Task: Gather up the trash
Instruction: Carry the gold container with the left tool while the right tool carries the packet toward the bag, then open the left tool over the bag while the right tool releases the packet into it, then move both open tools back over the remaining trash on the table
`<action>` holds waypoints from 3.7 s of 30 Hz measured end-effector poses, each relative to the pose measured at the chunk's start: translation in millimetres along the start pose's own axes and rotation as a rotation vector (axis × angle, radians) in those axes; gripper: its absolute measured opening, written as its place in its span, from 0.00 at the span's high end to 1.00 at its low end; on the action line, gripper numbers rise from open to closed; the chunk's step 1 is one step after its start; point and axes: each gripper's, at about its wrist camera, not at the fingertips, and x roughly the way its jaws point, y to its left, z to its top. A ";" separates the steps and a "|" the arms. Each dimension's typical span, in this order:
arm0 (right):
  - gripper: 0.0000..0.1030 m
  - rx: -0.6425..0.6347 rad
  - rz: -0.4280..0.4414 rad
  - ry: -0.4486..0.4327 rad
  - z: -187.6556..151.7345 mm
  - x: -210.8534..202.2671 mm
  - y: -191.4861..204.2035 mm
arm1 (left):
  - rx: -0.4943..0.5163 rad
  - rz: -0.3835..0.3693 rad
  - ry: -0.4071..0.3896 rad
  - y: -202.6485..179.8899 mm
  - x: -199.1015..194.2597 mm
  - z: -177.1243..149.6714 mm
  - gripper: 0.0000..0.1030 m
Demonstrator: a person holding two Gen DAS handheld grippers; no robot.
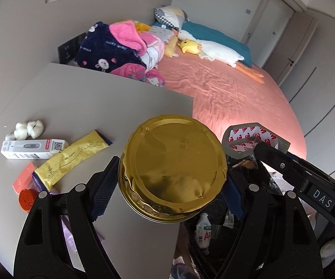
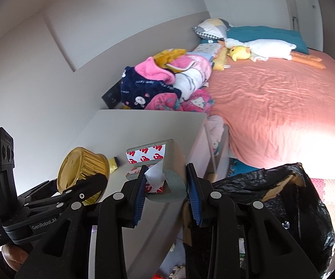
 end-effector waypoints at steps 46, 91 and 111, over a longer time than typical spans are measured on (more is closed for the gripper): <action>0.24 0.302 -0.250 -0.220 -18.0 -110.4 -137.2 | 0.247 -0.271 0.172 -143.6 50.5 0.5 0.06; 0.24 0.069 -0.029 -0.009 -15.3 -14.1 -16.1 | -0.020 0.000 0.114 6.6 8.7 -27.0 0.05; 0.24 -0.187 0.037 0.113 -17.3 41.5 63.8 | -0.174 0.111 0.073 90.8 -21.6 -50.3 0.05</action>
